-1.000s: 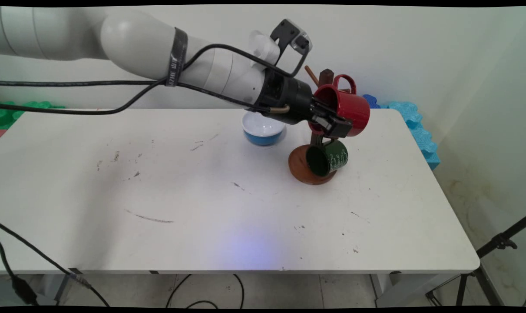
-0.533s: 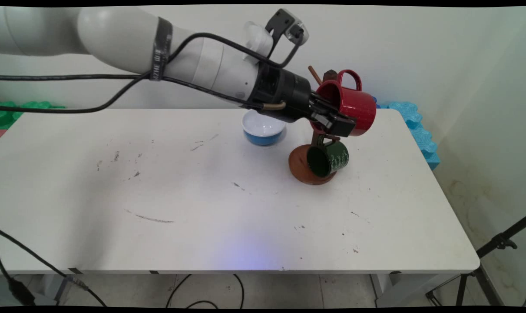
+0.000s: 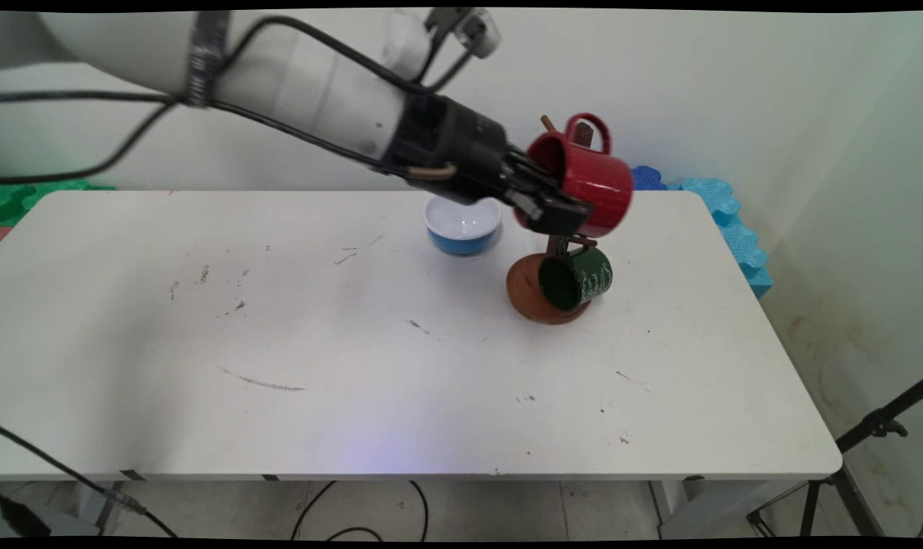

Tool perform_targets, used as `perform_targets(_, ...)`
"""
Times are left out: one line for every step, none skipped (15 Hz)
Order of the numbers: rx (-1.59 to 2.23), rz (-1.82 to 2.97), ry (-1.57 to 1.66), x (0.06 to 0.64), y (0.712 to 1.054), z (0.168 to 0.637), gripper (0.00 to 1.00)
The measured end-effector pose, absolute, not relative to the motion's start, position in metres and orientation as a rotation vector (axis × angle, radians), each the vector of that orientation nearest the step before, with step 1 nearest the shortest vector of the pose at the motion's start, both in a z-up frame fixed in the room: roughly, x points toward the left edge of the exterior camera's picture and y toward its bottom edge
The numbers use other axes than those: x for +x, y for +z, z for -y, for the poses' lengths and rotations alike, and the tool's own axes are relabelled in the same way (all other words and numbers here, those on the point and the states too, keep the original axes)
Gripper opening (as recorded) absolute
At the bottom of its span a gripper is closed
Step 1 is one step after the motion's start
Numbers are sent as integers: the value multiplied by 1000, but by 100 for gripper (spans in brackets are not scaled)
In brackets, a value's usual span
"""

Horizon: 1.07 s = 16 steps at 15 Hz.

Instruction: Place the picked object on the table

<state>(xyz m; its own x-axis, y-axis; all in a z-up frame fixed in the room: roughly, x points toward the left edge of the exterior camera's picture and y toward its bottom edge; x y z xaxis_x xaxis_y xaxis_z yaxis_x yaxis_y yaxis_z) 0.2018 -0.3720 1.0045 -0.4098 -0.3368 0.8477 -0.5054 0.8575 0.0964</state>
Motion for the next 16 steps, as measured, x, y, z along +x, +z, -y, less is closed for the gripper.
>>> perform_targets(618,2057,224,210,1009,369,0)
perform_targets(621,2079,234,218,1014,366,0)
perform_targets(623,2100,242,225,1017,364,0)
perform_targets(624,2114,248,230,1019,362,0)
perform_targets(625,2138,257,238,1022,359,0)
perform_targets(625,2168,268,247,1024,356,0)
perform_targets(625,2187,273,252,1025,354,0)
perform_targets(626,2217,281,260,1025,351,0)
perform_targets(627,2254,290,270,1025,348,0)
perform_targets(629,2291,300,280,1025,346,0)
perform_targets(629,2326,309,289,1023,344,0)
perform_targets(627,2357,317,297,1020,343,0)
perform_targets(619,2387,327,305,1017,342,0)
perform_targets(607,2422,338,314,1013,341,0)
perform_targets(594,2456,349,322,1009,342,0)
perform_targets(575,2489,360,329,1004,343,0)
